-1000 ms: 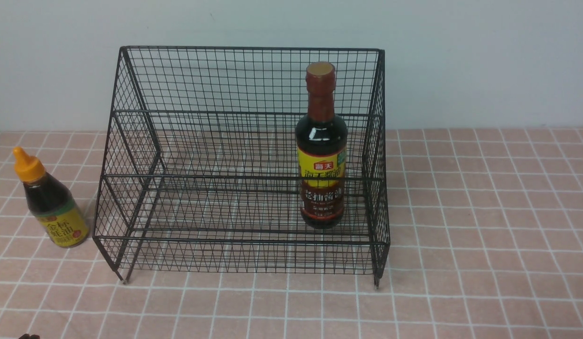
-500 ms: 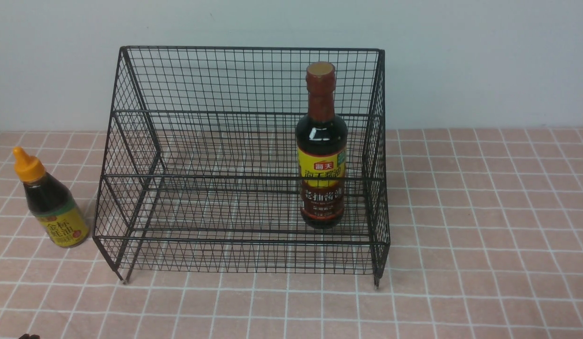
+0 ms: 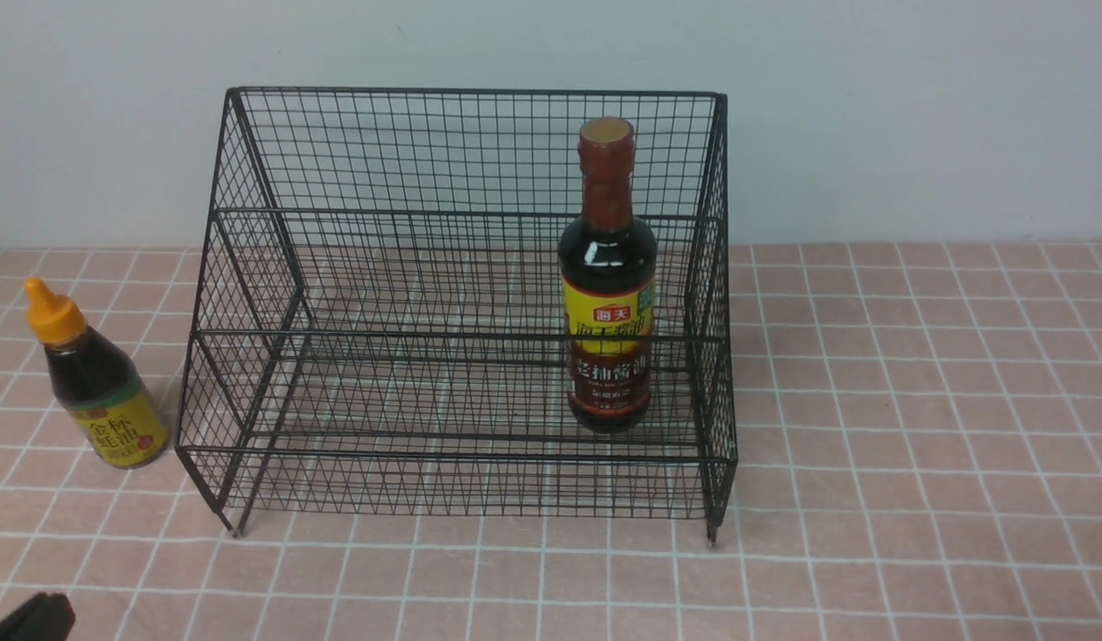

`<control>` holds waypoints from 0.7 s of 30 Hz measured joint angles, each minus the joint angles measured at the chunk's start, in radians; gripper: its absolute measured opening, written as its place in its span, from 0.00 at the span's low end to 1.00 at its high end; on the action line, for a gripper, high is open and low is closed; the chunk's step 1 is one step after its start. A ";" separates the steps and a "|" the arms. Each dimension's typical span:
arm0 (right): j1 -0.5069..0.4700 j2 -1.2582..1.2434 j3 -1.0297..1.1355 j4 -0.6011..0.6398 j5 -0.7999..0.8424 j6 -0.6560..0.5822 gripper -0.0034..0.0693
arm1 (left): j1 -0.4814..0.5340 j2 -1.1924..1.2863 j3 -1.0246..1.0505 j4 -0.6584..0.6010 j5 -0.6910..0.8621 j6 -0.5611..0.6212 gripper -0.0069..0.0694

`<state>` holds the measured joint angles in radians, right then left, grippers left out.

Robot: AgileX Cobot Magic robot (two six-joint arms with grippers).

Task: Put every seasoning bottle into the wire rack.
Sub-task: Use the left arm to grab the condiment bottle closest to it

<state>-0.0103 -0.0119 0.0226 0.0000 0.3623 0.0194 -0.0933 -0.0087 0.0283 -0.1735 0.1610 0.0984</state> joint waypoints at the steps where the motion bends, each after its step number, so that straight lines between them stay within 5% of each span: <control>1: 0.000 0.000 0.000 0.000 0.000 0.000 0.03 | 0.000 0.000 0.000 -0.006 -0.009 0.000 0.08; 8: 0.000 0.000 0.000 0.000 0.000 0.000 0.03 | 0.000 0.001 0.000 -0.203 -0.413 -0.020 0.08; 11: 0.000 0.000 0.000 0.000 0.000 0.000 0.03 | 0.000 0.032 -0.037 -0.220 -0.462 -0.031 0.08; 17: 0.000 0.000 0.000 0.000 0.000 0.000 0.03 | 0.000 0.284 -0.307 -0.222 -0.181 0.002 0.08; 21: 0.000 0.000 0.000 0.000 0.000 -0.001 0.03 | 0.000 0.561 -0.519 -0.206 0.190 0.011 0.08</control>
<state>-0.0103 -0.0119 0.0226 0.0000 0.3623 0.0184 -0.0933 0.5522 -0.4904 -0.3798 0.3512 0.1096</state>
